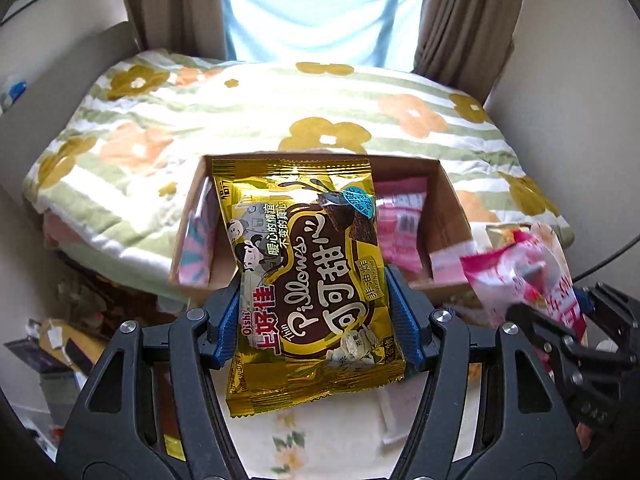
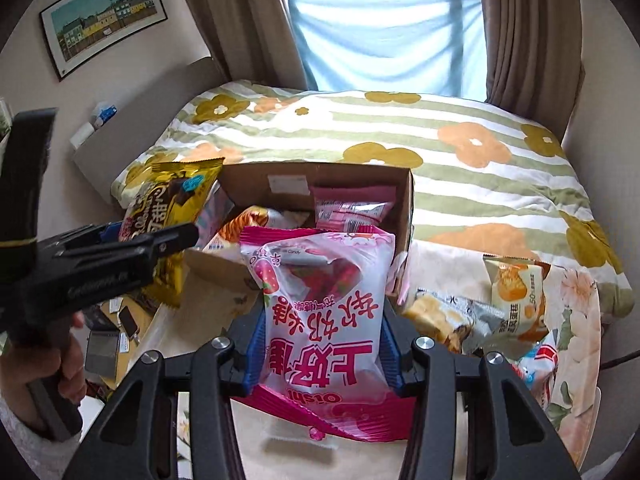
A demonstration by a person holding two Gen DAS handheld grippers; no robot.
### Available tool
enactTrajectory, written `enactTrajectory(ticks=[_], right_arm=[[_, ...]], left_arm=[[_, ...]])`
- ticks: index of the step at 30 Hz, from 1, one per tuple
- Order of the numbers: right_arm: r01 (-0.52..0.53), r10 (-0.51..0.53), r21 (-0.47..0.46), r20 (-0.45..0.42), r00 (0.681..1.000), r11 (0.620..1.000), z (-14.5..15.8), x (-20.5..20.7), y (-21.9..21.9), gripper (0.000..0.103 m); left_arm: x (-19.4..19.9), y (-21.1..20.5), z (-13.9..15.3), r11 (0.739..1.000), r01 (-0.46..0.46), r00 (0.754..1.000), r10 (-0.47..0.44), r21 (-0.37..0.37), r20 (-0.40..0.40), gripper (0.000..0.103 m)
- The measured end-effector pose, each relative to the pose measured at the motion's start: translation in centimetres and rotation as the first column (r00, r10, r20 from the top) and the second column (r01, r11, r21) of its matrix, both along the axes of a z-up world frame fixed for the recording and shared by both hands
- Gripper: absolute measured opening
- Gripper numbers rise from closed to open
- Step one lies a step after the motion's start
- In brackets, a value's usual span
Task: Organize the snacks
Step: 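Place the gold bag in the box with the left gripper while the right drops the strawberry bag in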
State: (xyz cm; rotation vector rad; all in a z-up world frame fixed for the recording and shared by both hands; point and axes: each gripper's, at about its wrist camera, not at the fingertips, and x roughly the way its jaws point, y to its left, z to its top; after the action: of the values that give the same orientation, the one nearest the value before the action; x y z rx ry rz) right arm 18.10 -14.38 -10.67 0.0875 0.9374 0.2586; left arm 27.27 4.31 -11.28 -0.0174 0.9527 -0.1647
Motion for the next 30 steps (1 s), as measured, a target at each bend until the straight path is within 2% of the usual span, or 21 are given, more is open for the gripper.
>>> enactTrajectory(ticks=[8, 10, 12, 13, 23, 30], right_arm=[[0.06, -0.06, 0.001, -0.022, 0.998, 0.998, -0.9, 4.6, 0.5, 0.044], [0.073, -0.073, 0.002, -0.029, 0.997, 0.997, -1.2, 5.4, 0.5, 0.044], [0.086, -0.085, 0.002, -0.036, 0.996, 0.996, -1.4, 6.0, 0.4, 0.044], [0.092, -0.092, 0.003, -0.04, 0.995, 0.996, -1.6, 6.3, 0.4, 0.044], [0.117, -0.118, -0.006, -0.081, 0.99, 0.993, -2.9, 8.2, 0.4, 0.044], [0.096, -0.092, 0.037, -0.095, 0.991, 0.995, -3.2, 10.6, 0.9, 0.044]], left_arm=[[8.1, -0.3, -2.8, 0.998, 0.064, 0.995, -0.066, -0.024, -0.076, 0.061], [8.7, -0.8, -3.8, 0.996, 0.084, 0.992, -0.085, -0.012, -0.09, 0.068], [8.8, -1.2, -4.5, 0.994, 0.105, 0.989, -0.103, 0.012, -0.102, 0.098], [8.6, -1.1, -4.7, 0.994, 0.108, 0.99, -0.106, 0.022, -0.096, 0.102], [7.3, 2.3, -5.7, 0.998, 0.062, 0.989, -0.063, -0.015, -0.134, 0.103], [6.4, 3.0, -4.7, 0.999, 0.047, 0.993, -0.049, -0.02, -0.108, 0.103]])
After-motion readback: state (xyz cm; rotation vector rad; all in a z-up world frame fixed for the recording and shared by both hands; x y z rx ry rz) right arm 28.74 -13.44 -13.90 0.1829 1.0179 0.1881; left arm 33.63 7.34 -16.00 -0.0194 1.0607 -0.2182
